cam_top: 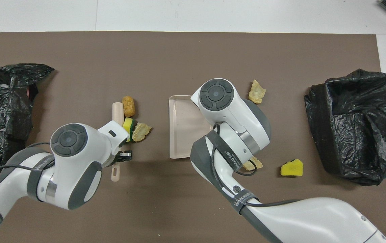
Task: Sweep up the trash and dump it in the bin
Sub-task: 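Grasp the wooden brush with the left gripper, then sweep the scraps into the dustpan with the left gripper's brush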
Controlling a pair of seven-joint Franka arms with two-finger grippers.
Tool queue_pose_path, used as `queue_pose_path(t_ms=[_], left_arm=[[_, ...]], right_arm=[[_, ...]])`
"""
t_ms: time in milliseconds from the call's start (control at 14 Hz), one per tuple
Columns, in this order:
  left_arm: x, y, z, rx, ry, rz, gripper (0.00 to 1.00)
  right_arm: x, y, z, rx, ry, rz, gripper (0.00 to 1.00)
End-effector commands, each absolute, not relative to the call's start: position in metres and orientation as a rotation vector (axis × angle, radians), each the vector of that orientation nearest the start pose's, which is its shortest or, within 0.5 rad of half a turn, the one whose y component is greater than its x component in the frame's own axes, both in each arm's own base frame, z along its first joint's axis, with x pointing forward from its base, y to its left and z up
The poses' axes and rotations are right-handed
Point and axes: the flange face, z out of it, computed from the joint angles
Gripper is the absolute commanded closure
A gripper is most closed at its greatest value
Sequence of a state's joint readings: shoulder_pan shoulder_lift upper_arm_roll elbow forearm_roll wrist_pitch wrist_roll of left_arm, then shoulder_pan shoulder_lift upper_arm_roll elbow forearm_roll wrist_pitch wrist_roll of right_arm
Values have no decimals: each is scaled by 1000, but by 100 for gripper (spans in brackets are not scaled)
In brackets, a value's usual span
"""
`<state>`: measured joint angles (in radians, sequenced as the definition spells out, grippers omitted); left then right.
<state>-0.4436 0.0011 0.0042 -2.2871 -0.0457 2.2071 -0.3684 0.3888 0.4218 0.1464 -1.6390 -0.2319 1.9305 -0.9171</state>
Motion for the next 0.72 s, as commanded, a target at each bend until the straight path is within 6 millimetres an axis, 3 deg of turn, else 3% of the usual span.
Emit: queue_pose_path(t_ms=[0,215,429,644], left_arm=[[465,-258,345,-3201,116,128,100],[452,-315,333,-3274,165,99,100],[444,-356,355,-3389,148,100,100],[433,-381,358,-3432,139,138,100]], right_arm=[[579,311,369,-2388,-2241,205,100],[582,303,374,-2402,-2225,197,100],[582,303,376,-2405,-2224,195,100],[583,302,378,-2409,-2221,185,100]])
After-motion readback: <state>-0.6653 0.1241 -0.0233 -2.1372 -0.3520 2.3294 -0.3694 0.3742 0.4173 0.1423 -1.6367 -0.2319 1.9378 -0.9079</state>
